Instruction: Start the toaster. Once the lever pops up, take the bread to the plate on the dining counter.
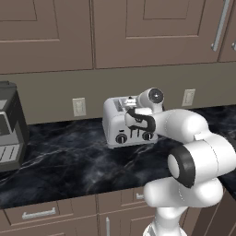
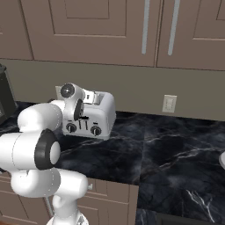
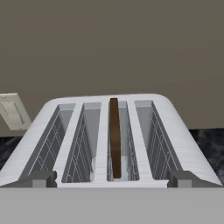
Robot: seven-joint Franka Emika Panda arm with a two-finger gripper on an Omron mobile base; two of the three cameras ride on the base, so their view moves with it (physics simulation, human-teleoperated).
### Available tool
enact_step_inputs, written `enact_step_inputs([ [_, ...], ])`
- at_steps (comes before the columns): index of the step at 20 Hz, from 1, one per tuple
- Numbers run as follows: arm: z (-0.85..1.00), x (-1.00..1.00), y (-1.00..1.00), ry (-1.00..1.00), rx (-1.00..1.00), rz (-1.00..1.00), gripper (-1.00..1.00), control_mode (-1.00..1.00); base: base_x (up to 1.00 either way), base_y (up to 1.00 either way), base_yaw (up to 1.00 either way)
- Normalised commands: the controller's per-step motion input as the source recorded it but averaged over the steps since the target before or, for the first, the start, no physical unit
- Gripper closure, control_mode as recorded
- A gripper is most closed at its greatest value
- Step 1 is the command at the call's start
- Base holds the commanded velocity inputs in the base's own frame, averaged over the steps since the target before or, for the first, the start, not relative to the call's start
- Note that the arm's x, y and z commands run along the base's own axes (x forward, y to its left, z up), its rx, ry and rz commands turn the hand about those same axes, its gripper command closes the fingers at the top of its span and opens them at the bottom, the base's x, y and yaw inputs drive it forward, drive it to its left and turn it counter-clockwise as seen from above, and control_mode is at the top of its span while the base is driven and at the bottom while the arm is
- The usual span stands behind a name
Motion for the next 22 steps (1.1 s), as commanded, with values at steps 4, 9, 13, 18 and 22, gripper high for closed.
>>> enact_step_inputs([
  [4,0.0,0.0,-0.11,0.0,0.0,0.0,-1.0,-1.0,0.0,0.0,0.0],
  [9,0.0,0.08,-0.18,0.0,0.0,0.0,-1.0,-1.0,0.0,0.0,0.0],
  [13,0.0,0.16,-0.14,0.0,0.0,0.0,-1.0,-1.0,0.0,0.0,0.0],
  [18,0.0,0.09,-0.01,0.0,0.0,0.0,-1.0,-1.0,0.0,0.0,0.0],
  [22,0.0,0.06,0.0,0.0,0.0,0.0,-1.0,-1.0,0.0,0.0,0.0],
])
